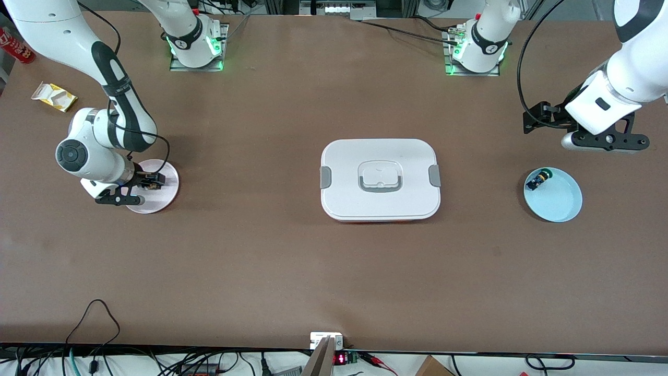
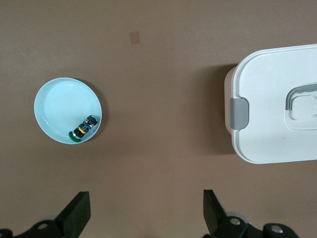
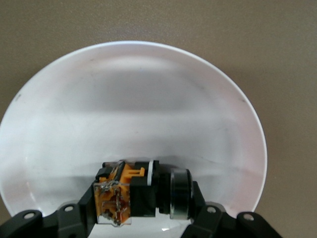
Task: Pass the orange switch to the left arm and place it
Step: 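Lift the orange switch off the white plate with the right gripper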
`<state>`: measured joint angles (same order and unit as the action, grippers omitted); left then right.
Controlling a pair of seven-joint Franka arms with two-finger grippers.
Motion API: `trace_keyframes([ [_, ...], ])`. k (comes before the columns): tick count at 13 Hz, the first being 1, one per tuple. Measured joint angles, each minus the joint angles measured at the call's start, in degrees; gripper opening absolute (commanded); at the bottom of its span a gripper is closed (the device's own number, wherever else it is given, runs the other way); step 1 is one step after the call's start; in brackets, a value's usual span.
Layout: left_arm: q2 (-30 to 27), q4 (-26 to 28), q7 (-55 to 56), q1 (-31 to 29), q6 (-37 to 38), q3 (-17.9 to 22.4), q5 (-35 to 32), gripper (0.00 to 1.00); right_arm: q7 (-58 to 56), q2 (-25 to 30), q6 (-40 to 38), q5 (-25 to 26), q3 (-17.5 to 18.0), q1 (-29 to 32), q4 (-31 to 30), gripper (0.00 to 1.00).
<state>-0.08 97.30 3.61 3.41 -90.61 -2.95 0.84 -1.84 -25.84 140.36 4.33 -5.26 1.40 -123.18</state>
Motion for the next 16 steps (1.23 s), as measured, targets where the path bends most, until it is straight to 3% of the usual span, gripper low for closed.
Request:
trace_keyframes([
  [6, 0.0, 0.0, 0.0, 0.0, 0.0, 0.0, 0.0, 1.00, -0.4, 4.9, -6.4, 0.0, 4.3, 0.0, 3.5, 0.18],
  [11, 0.0, 0.0, 0.0, 0.0, 0.0, 0.0, 0.0, 1.00, -1.1, 12.1, -16.7, 0.0, 8.5, 0.0, 10.3, 0.18],
  [16, 0.0, 0.0, 0.0, 0.0, 0.0, 0.0, 0.0, 1.00, -2.3, 15.2, -29.0, -2.0, 12.7, -0.2, 19.7, 0.18],
])
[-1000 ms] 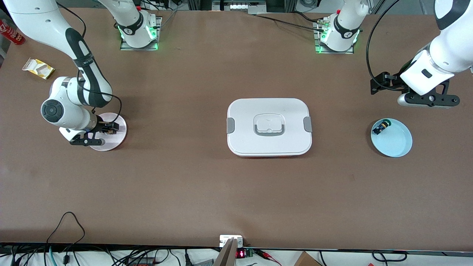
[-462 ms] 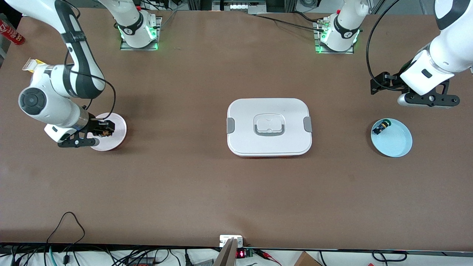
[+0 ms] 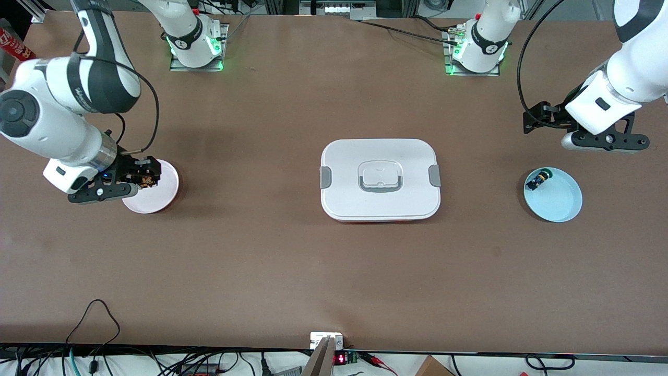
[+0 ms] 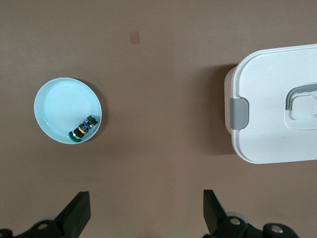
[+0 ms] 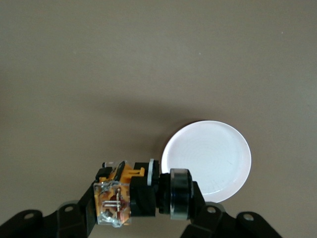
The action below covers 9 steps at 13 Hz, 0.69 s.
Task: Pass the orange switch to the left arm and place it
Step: 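Lift the orange switch off the white plate with the right gripper, then carry the switch above the box while the left gripper reaches toward it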
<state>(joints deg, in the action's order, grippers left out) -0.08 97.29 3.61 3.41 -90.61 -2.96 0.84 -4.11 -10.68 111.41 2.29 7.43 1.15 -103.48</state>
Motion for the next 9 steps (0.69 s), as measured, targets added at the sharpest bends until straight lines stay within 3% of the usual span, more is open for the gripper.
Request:
trace_keyframes([
  [5, 0.0, 0.0, 0.0, 0.0, 0.0, 0.0, 0.0, 1.00, -15.6, 0.8, -2.3, -13.4, 0.1, 0.1, 5.2, 0.18],
  [9, 0.0, 0.0, 0.0, 0.0, 0.0, 0.0, 0.0, 1.00, -24.9, 1.8, -2.3, -21.8, 5.0, -0.8, 9.5, 0.13],
])
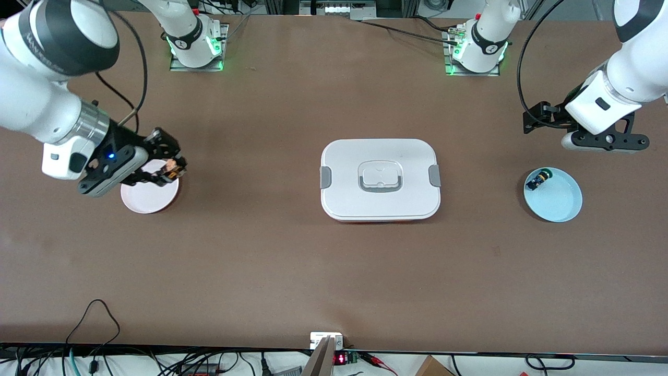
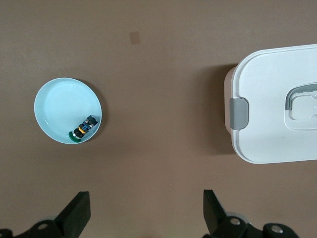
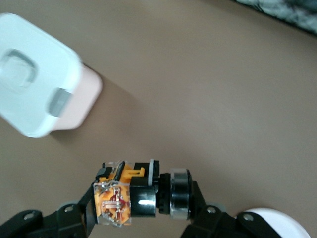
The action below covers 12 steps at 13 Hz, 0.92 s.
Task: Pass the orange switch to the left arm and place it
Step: 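Carry the switch above the box while the left gripper reaches toward it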
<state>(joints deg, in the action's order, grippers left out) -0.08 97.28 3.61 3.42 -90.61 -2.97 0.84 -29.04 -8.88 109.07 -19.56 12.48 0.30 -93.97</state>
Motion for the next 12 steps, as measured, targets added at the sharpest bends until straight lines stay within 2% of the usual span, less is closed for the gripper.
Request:
trace_keyframes([
  [3, 0.0, 0.0, 0.0, 0.0, 0.0, 0.0, 0.0, 1.00, -10.2, 0.8, -0.1, -5.7, 1.7, -1.9, 1.5, 0.10],
  [8, 0.0, 0.0, 0.8, -0.1, 0.1, 0.1, 0.2, 1.00, -25.7, 0.2, -0.8, -15.8, 1.9, -4.5, 1.4, 0.10],
  [10, 0.1, -0.5, 1.5, -0.1, 1.4, 0.1, 2.4, 1.00, -27.3, 0.0, -0.8, -19.8, 2.0, -6.8, 1.4, 0.11],
  [12, 1.9, -3.8, 1.8, -0.1, 6.4, 0.1, 7.7, 1.00, -28.3, -0.4, -0.6, -24.6, 2.0, -9.2, 1.4, 0.11],
])
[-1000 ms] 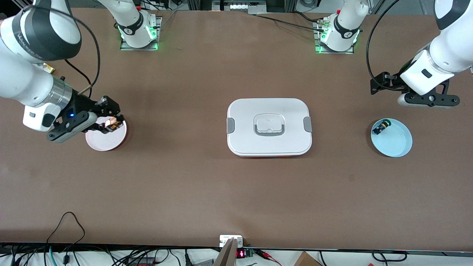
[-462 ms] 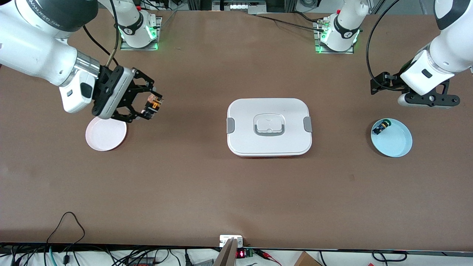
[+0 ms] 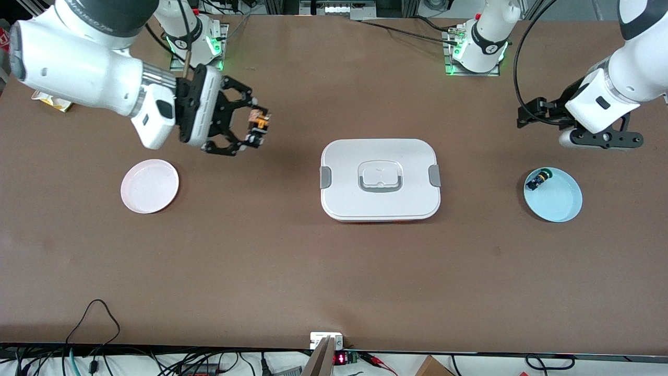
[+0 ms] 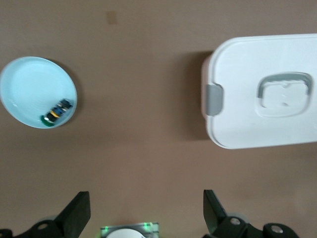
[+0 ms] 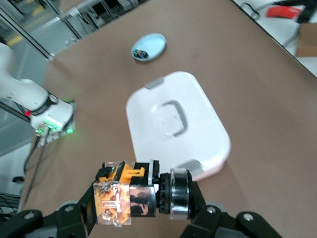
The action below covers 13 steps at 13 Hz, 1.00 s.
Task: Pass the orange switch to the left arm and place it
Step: 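Carry the switch above the box while the left gripper reaches toward it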
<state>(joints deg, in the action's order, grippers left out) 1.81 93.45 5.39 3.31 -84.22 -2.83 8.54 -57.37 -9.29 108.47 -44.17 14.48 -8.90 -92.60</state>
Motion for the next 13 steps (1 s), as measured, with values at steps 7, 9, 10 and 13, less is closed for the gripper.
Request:
trace_keyframes([
  [7, 13.2, -4.5, -0.1, -4.3, 9.1, 0.7, 37.4, 1.00, -20.5, -4.5, 3.3, -22.3, -0.3, -1.1, -1.5, 0.11],
  [9, 16.5, -4.3, -0.1, -3.9, 9.0, 0.2, 46.3, 1.00, -26.7, -6.3, 4.9, -31.6, -0.3, -2.8, -2.0, 0.11],
  [10, 17.4, -3.6, -0.1, -3.7, 8.1, -0.1, 52.1, 1.00, -31.2, -7.5, 5.9, -36.2, -0.3, -4.0, -2.1, 0.10],
  [13, 17.6, -2.6, -0.2, -2.5, -0.7, -2.3, 62.2, 1.00, -39.8, -10.9, 7.7, -46.0, -0.2, -6.9, -2.2, 0.09],
])
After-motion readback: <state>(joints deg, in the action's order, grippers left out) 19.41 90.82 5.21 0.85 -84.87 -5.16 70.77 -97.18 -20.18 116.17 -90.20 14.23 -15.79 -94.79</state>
